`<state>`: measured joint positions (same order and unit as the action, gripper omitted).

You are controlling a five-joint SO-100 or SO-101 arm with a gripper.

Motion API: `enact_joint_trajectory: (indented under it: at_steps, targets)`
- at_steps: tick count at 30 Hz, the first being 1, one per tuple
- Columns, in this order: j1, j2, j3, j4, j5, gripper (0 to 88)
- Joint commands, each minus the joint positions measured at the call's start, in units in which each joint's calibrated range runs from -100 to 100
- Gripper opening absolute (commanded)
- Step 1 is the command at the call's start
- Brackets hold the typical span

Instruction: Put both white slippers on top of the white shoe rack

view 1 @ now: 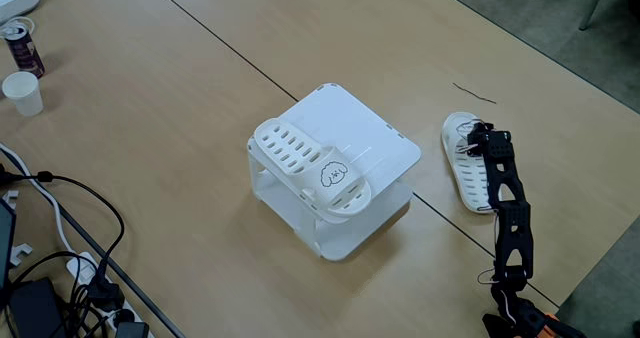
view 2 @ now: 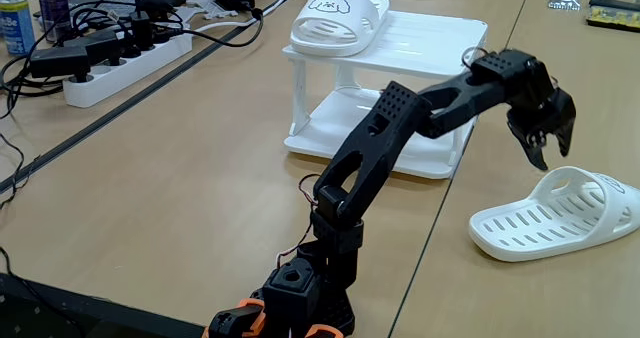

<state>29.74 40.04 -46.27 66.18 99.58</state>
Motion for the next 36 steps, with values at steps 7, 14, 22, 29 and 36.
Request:
enact_joint_trajectory:
  at_steps: [7,14,22,29,36]
  targets:
    - [0.4,4.8,-2.3,-18.5,0.4,12.0]
    - [0.8,5.9,-1.9,-20.0,0.4,12.0]
    - [1.8,13.2,-2.3,-30.4,0.4,12.0]
    - [3.1,13.9,-3.0,-33.9,0.4,4.8]
    - [3.9,7.2,-2.3,-31.4,0.4,0.8]
